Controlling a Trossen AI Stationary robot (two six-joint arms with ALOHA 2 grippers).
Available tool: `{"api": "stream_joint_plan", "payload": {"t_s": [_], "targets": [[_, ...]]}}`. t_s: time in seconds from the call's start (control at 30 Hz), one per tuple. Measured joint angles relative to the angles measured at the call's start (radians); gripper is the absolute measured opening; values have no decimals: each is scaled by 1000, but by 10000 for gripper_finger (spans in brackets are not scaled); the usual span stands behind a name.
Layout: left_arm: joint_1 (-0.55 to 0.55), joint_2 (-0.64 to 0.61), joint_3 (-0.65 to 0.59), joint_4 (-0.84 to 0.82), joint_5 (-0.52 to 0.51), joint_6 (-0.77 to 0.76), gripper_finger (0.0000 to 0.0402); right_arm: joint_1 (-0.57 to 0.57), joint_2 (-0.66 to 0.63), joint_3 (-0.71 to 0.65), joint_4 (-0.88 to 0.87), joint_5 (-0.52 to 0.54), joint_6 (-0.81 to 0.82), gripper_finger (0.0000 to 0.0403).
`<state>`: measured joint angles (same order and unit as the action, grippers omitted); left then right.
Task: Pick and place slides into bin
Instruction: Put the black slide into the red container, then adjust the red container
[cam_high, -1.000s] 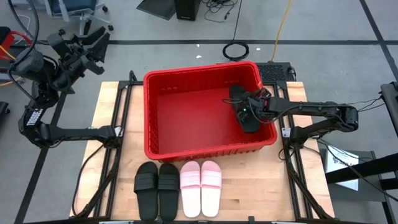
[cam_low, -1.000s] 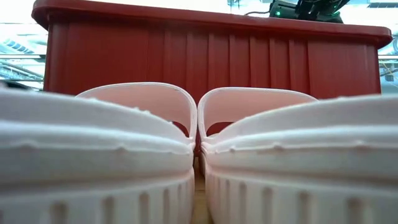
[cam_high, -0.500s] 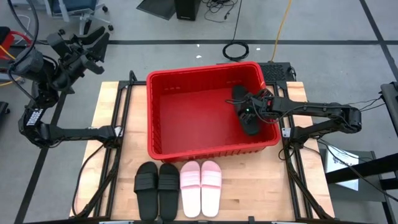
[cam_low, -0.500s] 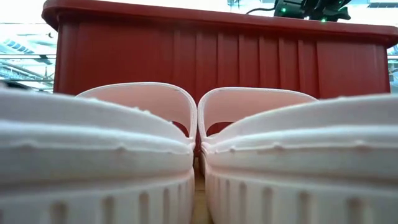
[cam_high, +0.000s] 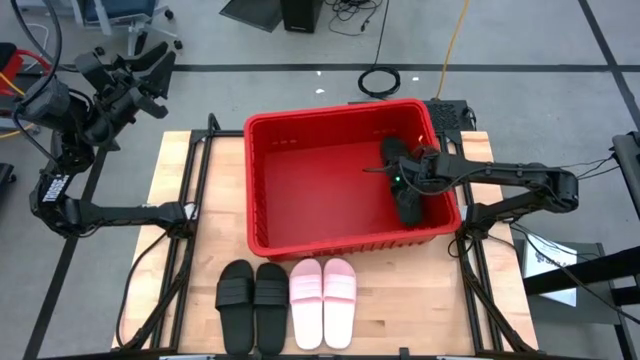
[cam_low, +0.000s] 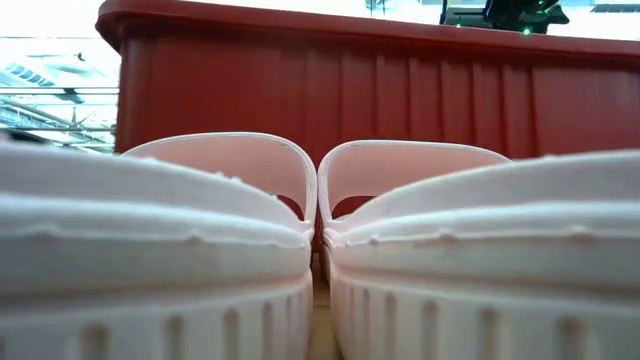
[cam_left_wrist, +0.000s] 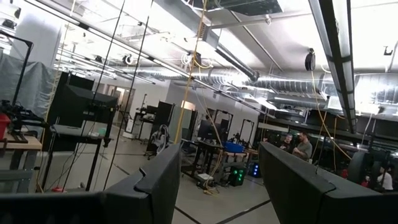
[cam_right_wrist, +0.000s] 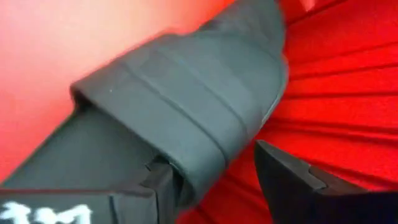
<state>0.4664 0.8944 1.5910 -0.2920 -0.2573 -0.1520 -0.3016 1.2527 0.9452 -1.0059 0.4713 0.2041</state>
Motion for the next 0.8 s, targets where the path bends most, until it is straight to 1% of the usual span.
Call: {"api": "stream_joint_plan", "payload": {"t_s": [0.1, 0.23, 0.43, 0.63, 0.8], "targets": [[0, 0, 0, -1, 0, 9, 214, -1, 2, 33, -72, -22, 4, 192], [0, 0, 0, -2, -1, 26, 214, -1, 0, 73, -129, -8, 6, 196], [0, 0, 0, -2, -6, 36, 214, 0, -1, 147, -143, -94, -1, 190], [0, -1, 0, -2, -6, 36, 214, 2, -2, 230, -227, -87, -4, 189], [0, -1, 0, -4, -6, 35, 214, 2, -2, 293, -232, -85, -7, 186]]}}
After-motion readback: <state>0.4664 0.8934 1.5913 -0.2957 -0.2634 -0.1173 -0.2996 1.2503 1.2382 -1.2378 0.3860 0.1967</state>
